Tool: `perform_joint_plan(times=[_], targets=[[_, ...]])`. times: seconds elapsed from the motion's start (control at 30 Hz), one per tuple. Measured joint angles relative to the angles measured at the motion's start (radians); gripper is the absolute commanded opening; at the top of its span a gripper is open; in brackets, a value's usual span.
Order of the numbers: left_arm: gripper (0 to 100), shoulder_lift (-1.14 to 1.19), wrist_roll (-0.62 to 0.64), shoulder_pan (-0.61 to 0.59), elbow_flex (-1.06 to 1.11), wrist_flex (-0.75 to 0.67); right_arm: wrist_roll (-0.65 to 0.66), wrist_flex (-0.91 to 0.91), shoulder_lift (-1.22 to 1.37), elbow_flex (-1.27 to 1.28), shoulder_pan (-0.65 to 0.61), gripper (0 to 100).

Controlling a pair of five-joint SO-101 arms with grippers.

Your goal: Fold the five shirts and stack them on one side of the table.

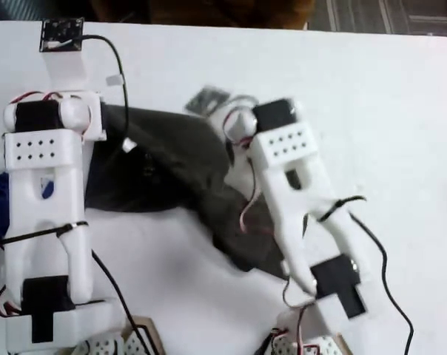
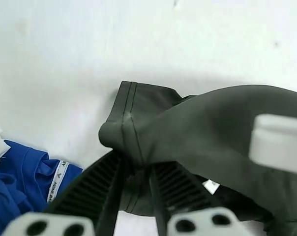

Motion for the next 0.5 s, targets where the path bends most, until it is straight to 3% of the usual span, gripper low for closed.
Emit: perform_joint_plan(times=[0.2,0.5], targets=[[3,0.000,0.000,-0.003,0.000,0.000,0.034,0.000,-0.103,0.368,-0.152,26.5],[3,0.000,0.000,0.000,0.000,0.000,0.031,-0.060,-0.058,0.480,-0.261,26.5]])
